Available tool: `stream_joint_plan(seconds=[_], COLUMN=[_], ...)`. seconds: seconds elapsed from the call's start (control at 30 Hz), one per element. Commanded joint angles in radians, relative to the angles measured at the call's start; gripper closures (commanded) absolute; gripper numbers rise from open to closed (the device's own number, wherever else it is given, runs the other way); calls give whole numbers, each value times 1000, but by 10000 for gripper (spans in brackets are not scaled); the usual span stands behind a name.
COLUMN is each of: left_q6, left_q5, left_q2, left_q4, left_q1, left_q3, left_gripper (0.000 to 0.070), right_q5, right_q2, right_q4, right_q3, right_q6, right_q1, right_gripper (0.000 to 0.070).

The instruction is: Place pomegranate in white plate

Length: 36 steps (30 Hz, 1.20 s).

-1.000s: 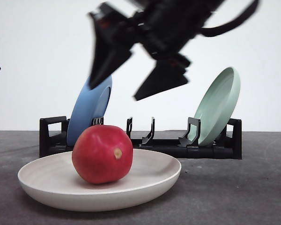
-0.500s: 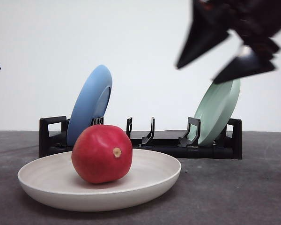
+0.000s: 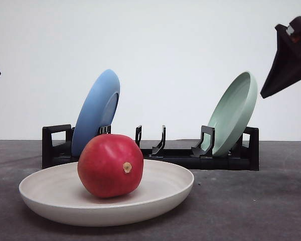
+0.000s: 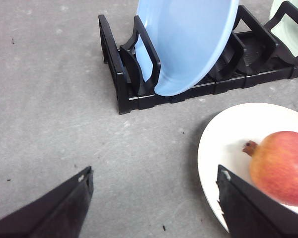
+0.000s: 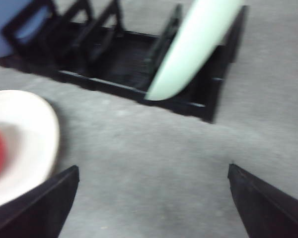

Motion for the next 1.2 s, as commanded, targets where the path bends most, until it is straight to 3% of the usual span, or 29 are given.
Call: stream_joint_plan(seconds=[0.0, 0.03, 0.07, 0.1, 0.13, 0.17, 0.9, 1.0, 1.17], left_q6=[-3, -4, -4, -3, -5, -6, -7, 49, 50], left_q5=[4, 4, 4, 4, 4, 4, 4, 4, 4], left_q2=[5, 4, 4, 3, 3, 3, -11, -46, -144], left_q4=[5, 4, 4, 4, 4, 4, -18, -7, 59], left_q1=[-2, -3, -3, -3, -3, -3, 0, 20, 110], left_q3=[10, 10, 10, 10, 10, 10, 9, -9, -89], left_gripper=[229, 234, 300, 411, 588, 695, 700, 700, 700], right_q5=[15, 19, 22, 23, 23, 24, 24, 24, 24], right_q2=[5, 4, 4, 4, 4, 4, 4, 4, 4], right_q4=[5, 5, 5, 5, 4, 4, 6, 6, 6], right_q3=[-2, -2, -2, -2, -2, -2, -2, -2, -2], right_q6=[-17, -17, -15, -13, -13, -14, -16, -16, -16], right_q1=[3, 3, 3, 3, 3, 3, 4, 4, 4], right_gripper=[105, 133, 231, 382, 577, 692, 671, 671, 672])
